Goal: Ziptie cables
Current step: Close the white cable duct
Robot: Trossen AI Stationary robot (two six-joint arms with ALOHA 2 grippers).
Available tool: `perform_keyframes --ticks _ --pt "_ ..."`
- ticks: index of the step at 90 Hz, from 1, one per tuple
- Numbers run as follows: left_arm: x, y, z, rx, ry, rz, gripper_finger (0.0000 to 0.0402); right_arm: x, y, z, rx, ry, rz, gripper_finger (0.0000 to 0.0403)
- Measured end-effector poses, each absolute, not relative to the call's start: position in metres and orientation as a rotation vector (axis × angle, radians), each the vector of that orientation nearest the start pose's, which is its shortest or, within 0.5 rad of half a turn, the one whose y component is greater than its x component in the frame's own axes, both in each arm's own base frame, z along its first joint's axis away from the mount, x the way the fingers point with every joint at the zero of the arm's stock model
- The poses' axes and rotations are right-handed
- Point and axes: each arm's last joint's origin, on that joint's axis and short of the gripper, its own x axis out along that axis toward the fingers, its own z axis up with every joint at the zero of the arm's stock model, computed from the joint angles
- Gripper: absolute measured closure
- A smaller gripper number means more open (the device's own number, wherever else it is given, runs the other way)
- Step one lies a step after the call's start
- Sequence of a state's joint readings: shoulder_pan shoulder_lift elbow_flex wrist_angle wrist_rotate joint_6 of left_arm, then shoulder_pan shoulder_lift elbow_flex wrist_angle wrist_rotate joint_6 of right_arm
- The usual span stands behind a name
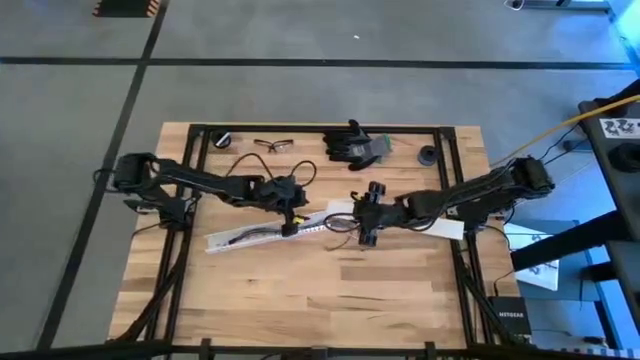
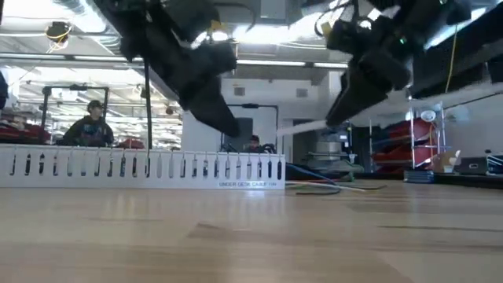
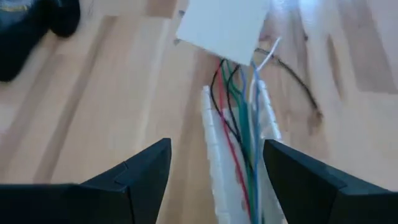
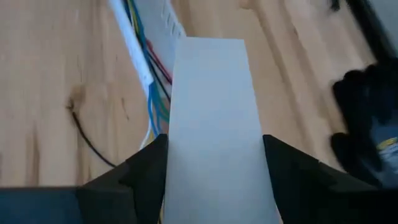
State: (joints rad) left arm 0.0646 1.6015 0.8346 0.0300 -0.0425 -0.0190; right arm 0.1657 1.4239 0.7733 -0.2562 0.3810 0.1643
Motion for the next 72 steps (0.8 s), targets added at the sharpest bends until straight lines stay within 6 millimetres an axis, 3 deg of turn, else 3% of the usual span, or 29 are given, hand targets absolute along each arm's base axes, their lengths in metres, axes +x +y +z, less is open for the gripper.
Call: perform_keyframes --ticks 13,49,60,72 --pt "0.326 0.022 0.173 -0.047 0.696 0.114 0.0160 0.270 0.029 0.184 -0.073 0.799 -0.283 0.0189" --pt "0.346 0.019 0.126 -0.064 0.701 0.062 0.0160 0.272 0.029 0.186 -0.091 0.768 -0.299 0.0186" --pt "0.346 0.016 0.127 -0.033 0.691 0.034 0.0160 0.271 0.029 0.186 -0.095 0.776 -0.299 0.0185" --pt "0.341 0.020 0.148 -0.054 0.663 0.044 0.0160 0.270 0.029 0.185 -0.099 0.790 -0.299 0.0185"
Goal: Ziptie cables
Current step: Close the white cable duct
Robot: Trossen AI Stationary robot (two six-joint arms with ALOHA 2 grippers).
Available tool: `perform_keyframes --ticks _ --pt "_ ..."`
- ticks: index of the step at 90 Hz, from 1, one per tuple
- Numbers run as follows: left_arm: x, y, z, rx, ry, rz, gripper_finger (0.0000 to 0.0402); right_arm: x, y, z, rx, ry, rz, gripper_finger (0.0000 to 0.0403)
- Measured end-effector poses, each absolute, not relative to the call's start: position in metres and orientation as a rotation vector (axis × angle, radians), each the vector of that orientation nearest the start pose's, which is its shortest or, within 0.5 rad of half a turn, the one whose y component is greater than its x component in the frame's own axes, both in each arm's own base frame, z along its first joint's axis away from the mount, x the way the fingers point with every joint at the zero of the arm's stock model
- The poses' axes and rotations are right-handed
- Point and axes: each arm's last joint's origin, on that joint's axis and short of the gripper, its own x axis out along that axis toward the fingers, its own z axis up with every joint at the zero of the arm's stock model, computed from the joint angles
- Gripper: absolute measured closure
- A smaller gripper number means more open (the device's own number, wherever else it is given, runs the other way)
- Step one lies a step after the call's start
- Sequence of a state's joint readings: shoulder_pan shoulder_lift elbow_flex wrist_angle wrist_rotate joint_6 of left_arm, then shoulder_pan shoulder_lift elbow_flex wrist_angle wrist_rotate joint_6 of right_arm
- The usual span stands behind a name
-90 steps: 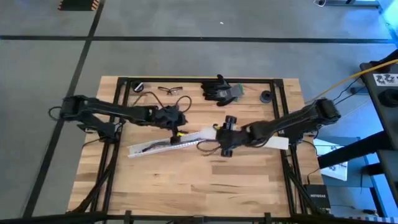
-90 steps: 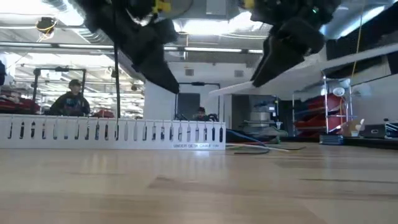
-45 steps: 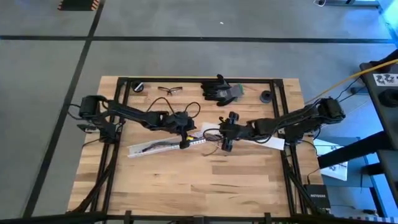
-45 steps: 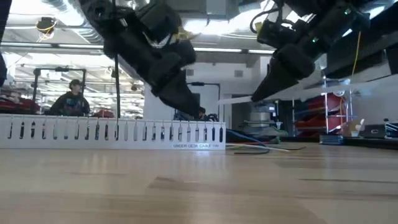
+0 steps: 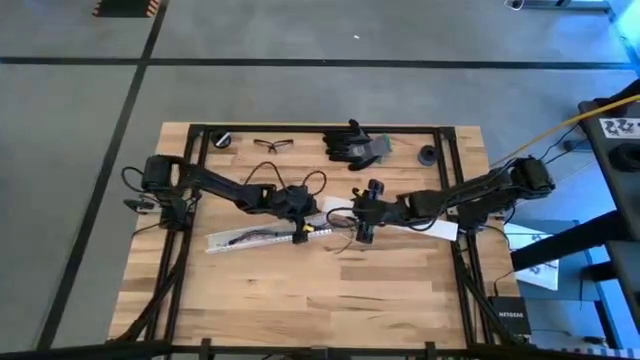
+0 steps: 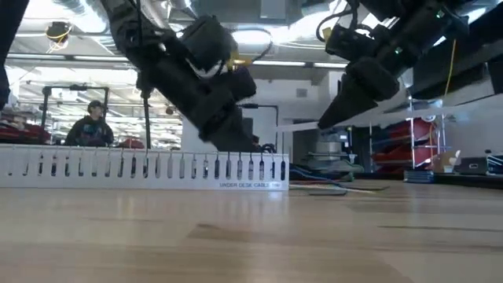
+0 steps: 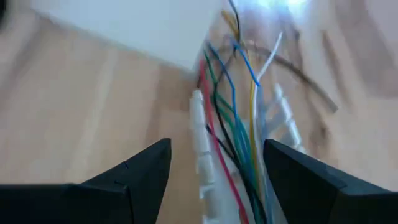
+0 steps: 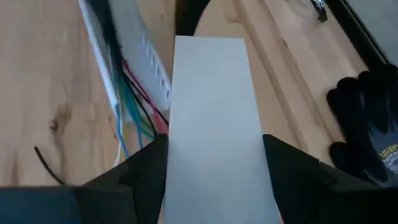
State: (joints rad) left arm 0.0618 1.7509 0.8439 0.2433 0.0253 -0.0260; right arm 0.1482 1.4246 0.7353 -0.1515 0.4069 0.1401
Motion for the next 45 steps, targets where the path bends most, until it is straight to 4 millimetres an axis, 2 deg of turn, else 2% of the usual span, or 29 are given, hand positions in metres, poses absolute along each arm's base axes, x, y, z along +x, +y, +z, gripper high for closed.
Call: perform_keyframes --ticks 8,19,45 --pt "0.337 0.019 0.157 -0.065 0.659 0.048 0.0160 0.270 0.029 0.184 -0.103 0.798 -0.298 0.0185" --pt "0.337 0.009 0.159 -0.070 0.652 0.021 0.0160 0.270 0.029 0.184 -0.111 0.799 -0.296 0.0185" --pt "0.343 -0.003 0.135 -0.032 0.702 0.073 0.0160 0.270 0.029 0.184 -0.113 0.800 -0.297 0.0185"
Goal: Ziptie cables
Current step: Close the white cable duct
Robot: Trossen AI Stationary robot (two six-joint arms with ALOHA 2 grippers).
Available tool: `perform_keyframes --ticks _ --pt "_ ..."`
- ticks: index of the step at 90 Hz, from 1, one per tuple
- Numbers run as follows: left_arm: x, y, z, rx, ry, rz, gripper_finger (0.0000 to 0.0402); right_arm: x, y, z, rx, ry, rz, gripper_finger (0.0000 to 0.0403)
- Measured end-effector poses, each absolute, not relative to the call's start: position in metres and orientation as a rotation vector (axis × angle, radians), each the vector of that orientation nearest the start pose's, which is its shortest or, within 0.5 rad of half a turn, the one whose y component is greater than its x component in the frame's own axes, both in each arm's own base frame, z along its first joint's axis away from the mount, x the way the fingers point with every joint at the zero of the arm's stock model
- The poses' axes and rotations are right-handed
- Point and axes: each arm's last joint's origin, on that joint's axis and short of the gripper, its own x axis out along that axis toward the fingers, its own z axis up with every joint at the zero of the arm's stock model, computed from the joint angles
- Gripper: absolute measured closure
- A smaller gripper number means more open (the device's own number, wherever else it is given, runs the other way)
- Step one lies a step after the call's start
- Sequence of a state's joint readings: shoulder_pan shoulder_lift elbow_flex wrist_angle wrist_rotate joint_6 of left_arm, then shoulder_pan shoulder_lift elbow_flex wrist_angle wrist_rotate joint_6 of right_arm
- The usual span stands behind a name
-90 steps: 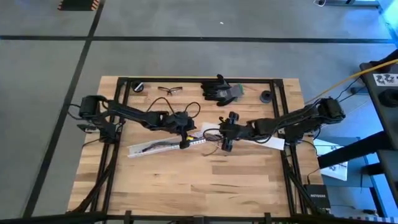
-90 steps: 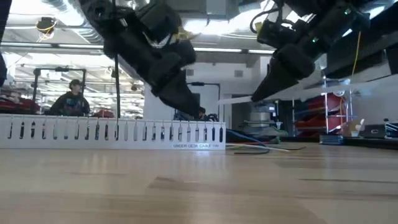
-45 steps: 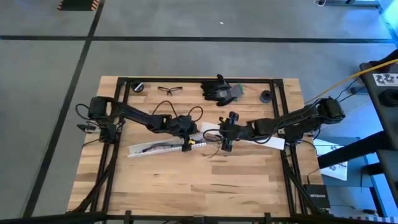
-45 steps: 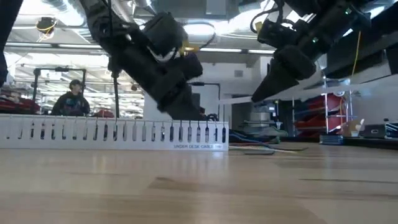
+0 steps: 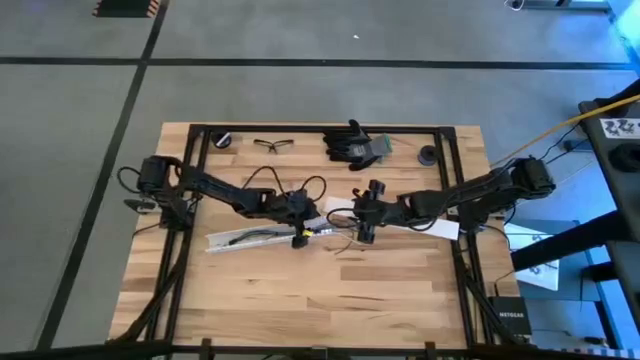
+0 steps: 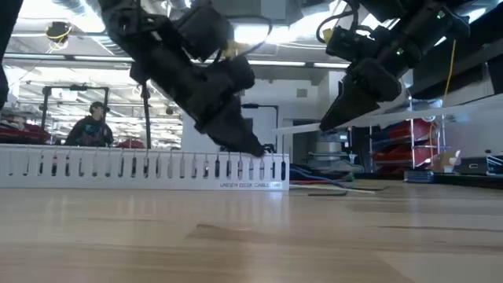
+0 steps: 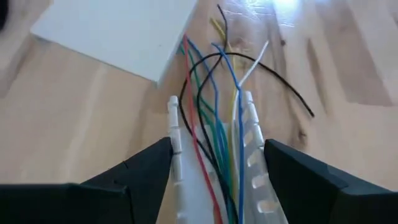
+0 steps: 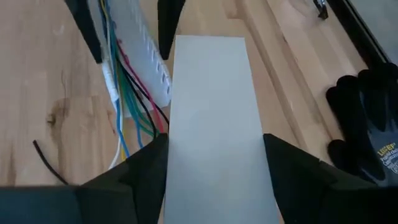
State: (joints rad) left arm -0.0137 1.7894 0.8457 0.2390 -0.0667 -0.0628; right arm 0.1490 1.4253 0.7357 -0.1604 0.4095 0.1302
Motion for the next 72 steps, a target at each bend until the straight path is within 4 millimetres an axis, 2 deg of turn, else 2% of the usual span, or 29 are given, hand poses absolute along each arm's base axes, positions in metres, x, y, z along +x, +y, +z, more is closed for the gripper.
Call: perform_keyframes --ticks 24,53,72 --pt "0.346 -0.012 0.134 0.004 0.667 0.053 0.0160 0.270 0.029 0.184 -0.113 0.798 -0.296 0.0185" --pt "0.357 -0.017 0.113 0.026 0.602 0.043 0.0160 0.271 0.030 0.184 -0.094 0.798 -0.261 0.0185" --pt "0.358 -0.021 0.114 0.004 0.541 0.020 0.0160 0.270 0.033 0.183 -0.046 0.813 -0.207 0.0185"
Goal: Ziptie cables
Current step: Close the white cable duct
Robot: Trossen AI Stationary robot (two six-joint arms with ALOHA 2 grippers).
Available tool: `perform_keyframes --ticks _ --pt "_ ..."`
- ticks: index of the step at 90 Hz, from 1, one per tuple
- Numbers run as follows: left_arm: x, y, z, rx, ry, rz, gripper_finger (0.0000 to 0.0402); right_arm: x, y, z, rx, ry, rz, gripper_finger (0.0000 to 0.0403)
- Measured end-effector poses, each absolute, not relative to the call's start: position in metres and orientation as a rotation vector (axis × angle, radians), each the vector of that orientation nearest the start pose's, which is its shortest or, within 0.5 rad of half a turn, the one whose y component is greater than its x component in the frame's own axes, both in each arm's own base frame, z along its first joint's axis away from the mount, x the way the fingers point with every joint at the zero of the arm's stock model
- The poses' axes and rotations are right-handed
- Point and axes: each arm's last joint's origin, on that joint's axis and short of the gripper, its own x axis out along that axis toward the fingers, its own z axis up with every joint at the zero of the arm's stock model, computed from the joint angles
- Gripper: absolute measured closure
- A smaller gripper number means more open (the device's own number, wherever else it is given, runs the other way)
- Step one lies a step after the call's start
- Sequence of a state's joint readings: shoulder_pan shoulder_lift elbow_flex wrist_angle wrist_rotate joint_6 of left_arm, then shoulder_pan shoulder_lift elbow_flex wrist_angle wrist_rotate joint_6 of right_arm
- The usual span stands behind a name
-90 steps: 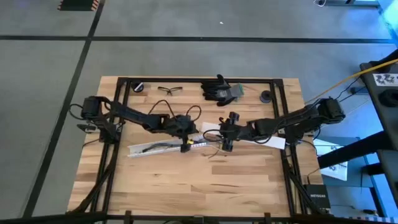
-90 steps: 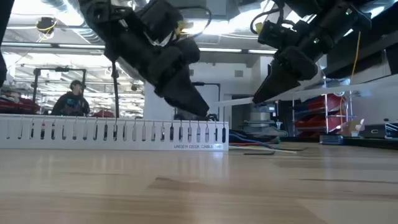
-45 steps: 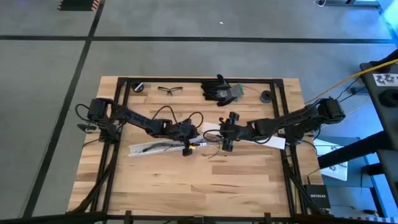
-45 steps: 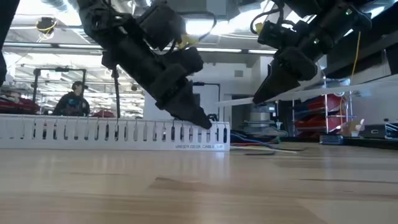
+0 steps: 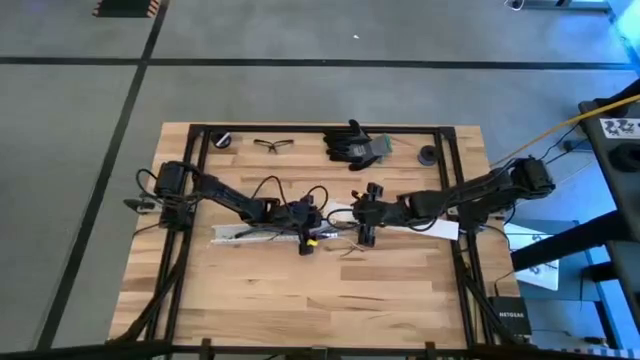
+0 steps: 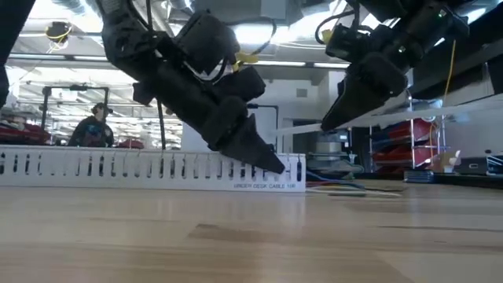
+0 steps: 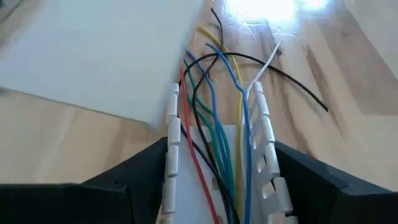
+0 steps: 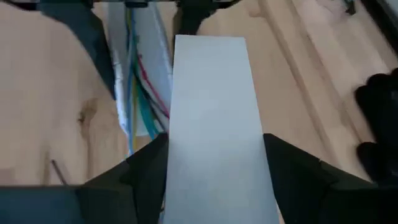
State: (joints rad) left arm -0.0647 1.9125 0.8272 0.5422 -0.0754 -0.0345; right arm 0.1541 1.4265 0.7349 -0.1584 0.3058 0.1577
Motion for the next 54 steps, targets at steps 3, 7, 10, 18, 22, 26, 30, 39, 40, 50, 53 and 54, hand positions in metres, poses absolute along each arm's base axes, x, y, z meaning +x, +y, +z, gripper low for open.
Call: perform_keyframes --ticks 3,7,10,18,22,26,30,39,40,50,53,54 --pt "0.358 -0.021 0.113 -0.005 0.517 0.018 0.0160 0.270 0.035 0.183 -0.044 0.814 -0.196 0.0185" --pt "0.359 -0.022 0.112 -0.015 0.483 0.017 0.0160 0.269 0.036 0.183 -0.047 0.818 -0.189 0.0185" --pt "0.358 -0.022 0.111 -0.024 0.475 0.017 0.0160 0.269 0.038 0.183 -0.051 0.820 -0.185 0.0185" --pt "0.357 -0.021 0.101 -0.036 0.475 0.021 0.0160 0.268 0.041 0.182 -0.051 0.821 -0.180 0.0185" --pt "0.357 -0.021 0.098 -0.038 0.472 0.023 0.0161 0.268 0.043 0.182 -0.046 0.826 -0.178 0.0185" --pt "0.357 -0.021 0.097 -0.040 0.474 0.023 0.0163 0.267 0.044 0.182 -0.044 0.833 -0.176 0.0185" --pt "0.357 -0.021 0.096 -0.039 0.485 0.026 0.0164 0.265 0.046 0.181 -0.037 0.844 -0.174 0.0185" --pt "0.355 -0.021 0.097 -0.033 0.513 0.024 0.0164 0.263 0.053 0.179 -0.025 0.864 -0.156 0.0185" --pt "0.355 -0.021 0.097 -0.031 0.517 0.023 0.0164 0.262 0.054 0.179 -0.023 0.864 -0.153 0.0185" --pt "0.352 -0.024 0.100 -0.029 0.561 0.013 0.0165 0.259 0.062 0.177 -0.013 0.870 -0.131 0.0185" --pt "0.351 -0.026 0.101 -0.027 0.570 0.008 0.0165 0.259 0.063 0.176 -0.006 0.863 -0.128 0.0185" --pt "0.350 -0.026 0.102 -0.026 0.575 0.007 0.0165 0.259 0.064 0.176 -0.005 0.861 -0.128 0.0185"
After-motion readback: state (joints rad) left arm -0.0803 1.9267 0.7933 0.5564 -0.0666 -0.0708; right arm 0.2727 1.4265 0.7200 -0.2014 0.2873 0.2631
